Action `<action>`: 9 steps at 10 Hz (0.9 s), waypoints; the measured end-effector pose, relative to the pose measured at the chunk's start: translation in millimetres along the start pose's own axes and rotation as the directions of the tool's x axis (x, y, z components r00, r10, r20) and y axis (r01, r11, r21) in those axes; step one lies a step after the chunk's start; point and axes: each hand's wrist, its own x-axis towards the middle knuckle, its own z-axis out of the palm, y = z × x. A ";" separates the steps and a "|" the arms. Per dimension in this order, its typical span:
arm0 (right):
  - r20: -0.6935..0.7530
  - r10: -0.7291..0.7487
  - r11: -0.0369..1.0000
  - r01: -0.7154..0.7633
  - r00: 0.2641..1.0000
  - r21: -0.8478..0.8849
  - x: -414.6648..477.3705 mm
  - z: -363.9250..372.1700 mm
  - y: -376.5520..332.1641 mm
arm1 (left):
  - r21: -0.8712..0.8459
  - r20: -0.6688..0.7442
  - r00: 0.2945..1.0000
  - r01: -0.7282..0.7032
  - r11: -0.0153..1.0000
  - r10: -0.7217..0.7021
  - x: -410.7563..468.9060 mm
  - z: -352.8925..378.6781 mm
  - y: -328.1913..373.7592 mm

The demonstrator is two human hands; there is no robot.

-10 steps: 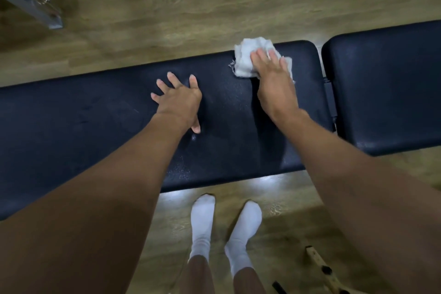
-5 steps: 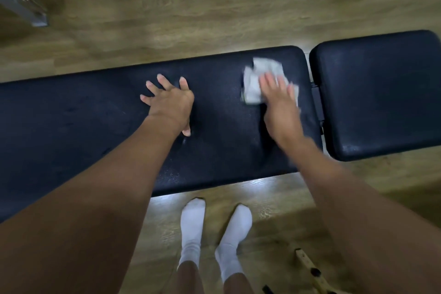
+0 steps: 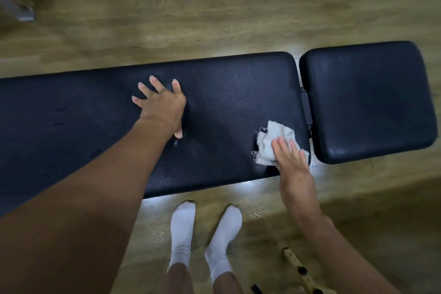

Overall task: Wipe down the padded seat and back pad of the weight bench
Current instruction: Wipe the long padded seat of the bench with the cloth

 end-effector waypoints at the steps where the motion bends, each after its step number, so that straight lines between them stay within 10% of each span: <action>1: -0.037 -0.005 0.999 0.003 0.999 -0.049 57.9 -7.0 -15.0 | 0.005 0.003 1.000 0.000 1.000 0.000 1.3 0.2 0.2; 3: -0.110 -0.043 0.990 0.028 0.993 -0.136 192.9 -45.3 -44.8 | 0.000 0.000 1.000 -0.002 1.000 0.002 1.1 -1.4 0.4; 5: -0.101 0.032 0.960 -0.002 0.994 0.279 152.9 -65.0 -43.6 | 0.003 -0.005 1.000 -0.006 1.000 0.006 0.0 -2.2 0.0; 6: 0.245 0.096 0.607 -0.251 0.965 0.754 136.6 -84.0 -34.5 | -0.002 -0.004 1.000 -0.010 1.000 0.010 -0.1 -2.0 -0.9; 7: 0.350 0.202 0.607 -0.397 0.915 0.689 149.0 -98.3 -12.3 | 0.008 0.002 1.000 -0.013 1.000 0.013 0.6 -2.4 -1.3; 8: -0.055 0.282 0.915 -0.251 0.958 0.316 161.7 -107.9 6.7 | 0.001 0.002 1.000 -0.012 1.000 0.012 0.1 -2.3 -2.1; 9: -0.163 0.019 0.971 0.020 0.986 0.239 142.3 -89.4 2.3 | -0.008 0.004 1.000 -0.020 1.000 0.020 -0.2 -2.7 -2.5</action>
